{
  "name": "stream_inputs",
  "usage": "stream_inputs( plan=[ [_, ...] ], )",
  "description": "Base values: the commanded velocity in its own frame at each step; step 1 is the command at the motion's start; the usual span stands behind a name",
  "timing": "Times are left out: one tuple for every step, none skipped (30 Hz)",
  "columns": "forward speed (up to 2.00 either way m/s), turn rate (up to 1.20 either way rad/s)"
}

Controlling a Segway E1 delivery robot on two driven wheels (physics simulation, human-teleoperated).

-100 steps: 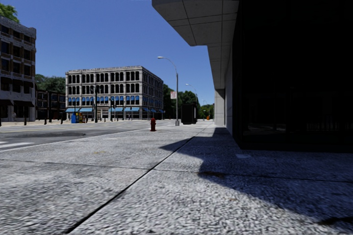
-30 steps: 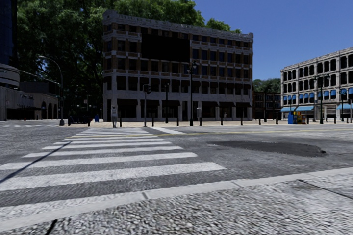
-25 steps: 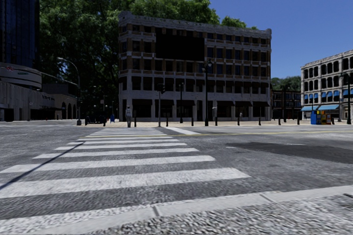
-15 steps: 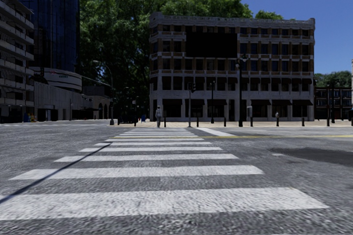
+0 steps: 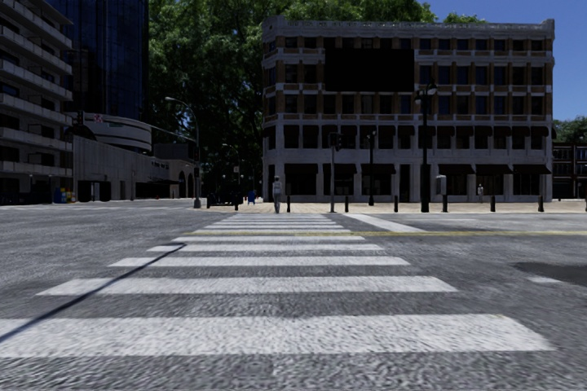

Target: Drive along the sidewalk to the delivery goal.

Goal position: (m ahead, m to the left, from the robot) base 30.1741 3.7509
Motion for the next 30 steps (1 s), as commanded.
stream_inputs(
  plan=[
    [1.64, 0.00],
    [1.64, 0.00],
    [1.60, 0.00],
    [1.58, 0.00],
    [1.57, 0.00],
    [1.57, 0.00],
    [1.57, 0.00],
    [1.57, 0.00],
    [1.57, 0.00],
    [1.57, 0.00],
    [1.57, 0.00],
    [1.57, 0.00],
    [1.57, 0.00],
    [1.57, 0.00],
    [1.57, 0.00],
    [1.57, 0.00],
    [1.57, 0.00],
    [1.57, 0.00],
    [1.57, 0.00],
    [1.57, 0.00],
    [1.57, 0.00],
    [1.57, 0.00],
    [1.57, 0.00],
    [1.57, 0.00],
    [1.57, 0.00],
    [1.69, 0.00],
    [1.69, 0.00],
    [2.00, 0.00],
    [2.00, 0.00],
    [2.00, 0.00]
  ],
)
